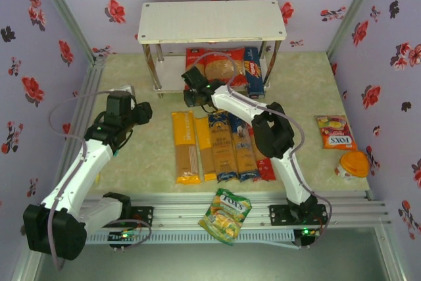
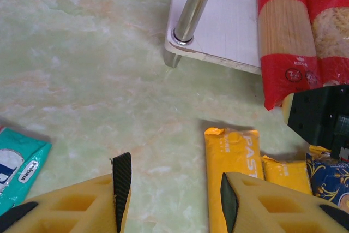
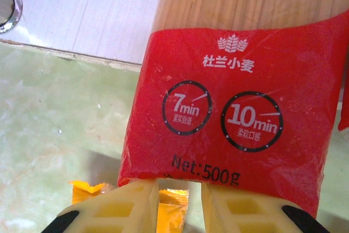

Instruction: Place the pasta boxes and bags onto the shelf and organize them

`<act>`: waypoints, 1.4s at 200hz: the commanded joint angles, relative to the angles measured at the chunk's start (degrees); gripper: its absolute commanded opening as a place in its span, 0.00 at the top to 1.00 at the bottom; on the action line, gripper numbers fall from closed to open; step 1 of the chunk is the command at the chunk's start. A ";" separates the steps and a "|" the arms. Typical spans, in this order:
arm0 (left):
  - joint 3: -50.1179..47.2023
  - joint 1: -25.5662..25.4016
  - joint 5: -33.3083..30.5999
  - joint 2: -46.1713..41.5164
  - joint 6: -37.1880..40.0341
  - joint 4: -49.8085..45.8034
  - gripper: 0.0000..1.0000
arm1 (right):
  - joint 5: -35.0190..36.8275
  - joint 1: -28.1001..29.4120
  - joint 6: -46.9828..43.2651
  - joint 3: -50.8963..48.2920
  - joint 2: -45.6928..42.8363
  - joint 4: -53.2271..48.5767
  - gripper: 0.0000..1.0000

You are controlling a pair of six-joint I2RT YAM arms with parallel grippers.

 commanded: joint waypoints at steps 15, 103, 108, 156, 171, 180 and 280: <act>-0.45 0.73 0.26 -0.84 0.14 -1.04 0.51 | 1.84 -1.33 -2.10 3.98 2.01 -0.88 0.71; -0.45 0.85 0.39 -0.14 0.05 -1.21 0.51 | -1.03 -1.61 -3.49 9.86 5.56 -3.25 0.67; -0.45 0.84 0.43 -0.13 0.07 -1.20 0.51 | -1.14 -1.63 -3.48 10.23 5.81 -3.58 0.66; -0.28 0.84 0.59 -0.60 0.11 -2.08 0.50 | -3.85 -1.59 -3.46 7.57 2.80 -4.22 0.47; -0.49 0.84 0.57 -1.12 0.42 -2.57 0.49 | -5.25 -1.58 -3.93 2.69 -1.63 -0.92 0.35; -0.69 0.78 0.59 -1.52 0.51 -2.96 0.49 | -5.98 -1.63 -4.45 0.17 -4.26 0.59 0.31; -10.47 -8.39 0.39 -4.07 -7.71 -2.37 0.57 | 0.80 -12.39 1.79 -37.06 -39.56 -6.47 0.28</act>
